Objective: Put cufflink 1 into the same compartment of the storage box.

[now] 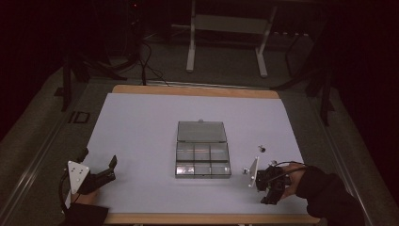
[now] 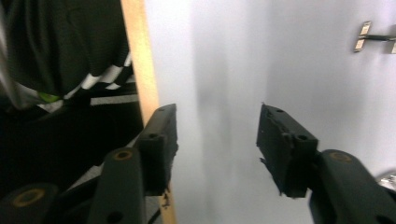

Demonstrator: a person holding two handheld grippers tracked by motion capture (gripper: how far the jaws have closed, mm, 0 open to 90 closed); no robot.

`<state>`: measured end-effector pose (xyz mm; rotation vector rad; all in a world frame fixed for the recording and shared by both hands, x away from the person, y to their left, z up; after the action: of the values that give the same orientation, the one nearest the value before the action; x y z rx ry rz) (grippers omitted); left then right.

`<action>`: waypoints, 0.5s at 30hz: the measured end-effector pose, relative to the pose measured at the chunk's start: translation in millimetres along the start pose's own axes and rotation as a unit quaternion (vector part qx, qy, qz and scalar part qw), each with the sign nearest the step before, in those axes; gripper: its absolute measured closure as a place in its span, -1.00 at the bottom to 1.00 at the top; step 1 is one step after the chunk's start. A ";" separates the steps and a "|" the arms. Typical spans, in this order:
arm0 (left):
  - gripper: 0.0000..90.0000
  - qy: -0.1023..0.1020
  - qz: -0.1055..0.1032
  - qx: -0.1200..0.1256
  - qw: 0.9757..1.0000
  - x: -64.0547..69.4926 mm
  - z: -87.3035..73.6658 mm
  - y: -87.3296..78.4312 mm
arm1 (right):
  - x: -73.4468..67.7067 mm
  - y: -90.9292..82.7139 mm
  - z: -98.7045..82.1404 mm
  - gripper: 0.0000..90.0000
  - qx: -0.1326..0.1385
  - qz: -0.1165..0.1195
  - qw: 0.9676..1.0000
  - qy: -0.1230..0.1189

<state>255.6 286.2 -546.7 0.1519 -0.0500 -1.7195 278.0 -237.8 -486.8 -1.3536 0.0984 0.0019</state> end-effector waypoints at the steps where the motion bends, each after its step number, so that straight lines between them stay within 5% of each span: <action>1: -0.94 0.000 0.000 0.000 1.000 0.0 0.0 0.0 | 1.6 -0.8 0.2 0.07 0.000 -0.002 1.000 0.004; 15: -0.94 -0.002 0.000 -0.003 1.000 -0.4 -0.1 0.3 | 38.5 -15.7 -3.0 0.15 -0.005 -0.022 0.999 0.032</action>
<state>256.0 286.6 -546.7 0.1446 -0.0485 -1.7191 317.1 -246.2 -474.8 -1.3656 0.1234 -0.0788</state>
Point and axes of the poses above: each handheld gripper's, and its own axes: y roughly forward along the jaws, z roughly out of its top, x roughly to its right, the point moved 3 cm from there along y, roughly forward along the jaws, and after that the axes turned 13 degrees about x, right-handed, at the moved point
